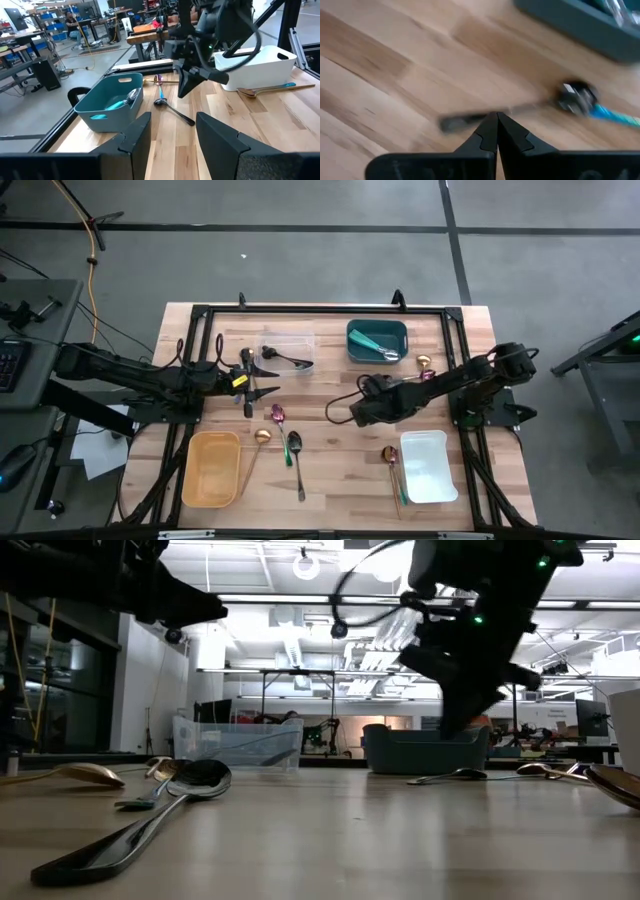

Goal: Sort silverware by color (type)
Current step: Put the black spoon into the transparent bin

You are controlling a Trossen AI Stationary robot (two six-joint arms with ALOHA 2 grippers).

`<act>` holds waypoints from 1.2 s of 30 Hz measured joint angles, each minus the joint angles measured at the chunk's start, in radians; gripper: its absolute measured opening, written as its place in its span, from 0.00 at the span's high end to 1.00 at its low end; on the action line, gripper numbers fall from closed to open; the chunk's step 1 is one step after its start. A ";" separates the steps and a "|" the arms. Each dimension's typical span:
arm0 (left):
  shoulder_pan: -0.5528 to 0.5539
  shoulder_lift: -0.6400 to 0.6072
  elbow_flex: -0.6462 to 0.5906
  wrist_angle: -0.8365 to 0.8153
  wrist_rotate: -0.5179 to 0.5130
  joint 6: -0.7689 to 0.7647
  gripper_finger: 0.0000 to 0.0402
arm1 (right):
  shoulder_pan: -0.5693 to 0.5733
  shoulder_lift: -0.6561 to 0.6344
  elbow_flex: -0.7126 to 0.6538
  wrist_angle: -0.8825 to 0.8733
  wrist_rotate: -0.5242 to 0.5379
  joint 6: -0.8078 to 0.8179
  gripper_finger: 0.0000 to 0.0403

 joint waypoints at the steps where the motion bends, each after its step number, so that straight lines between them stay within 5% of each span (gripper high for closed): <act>1: 0.000 0.000 0.000 0.000 0.000 0.000 0.63 | -0.003 0.000 0.000 -0.033 -0.026 0.017 1.00; 8: 0.000 0.000 0.000 0.001 0.000 0.000 0.63 | -0.046 0.000 0.000 -0.092 -0.144 0.057 0.85; 17: 0.000 0.000 0.000 0.001 0.000 0.000 0.63 | -0.121 0.000 0.000 -0.058 -0.151 0.374 0.56; 26: 0.000 0.000 0.000 0.001 0.000 0.000 0.63 | -0.126 0.004 0.000 -0.048 -0.059 0.558 0.53; 36: 0.000 0.000 0.000 0.001 0.000 0.000 0.63 | -0.158 0.089 -0.001 -0.020 -0.154 0.613 0.53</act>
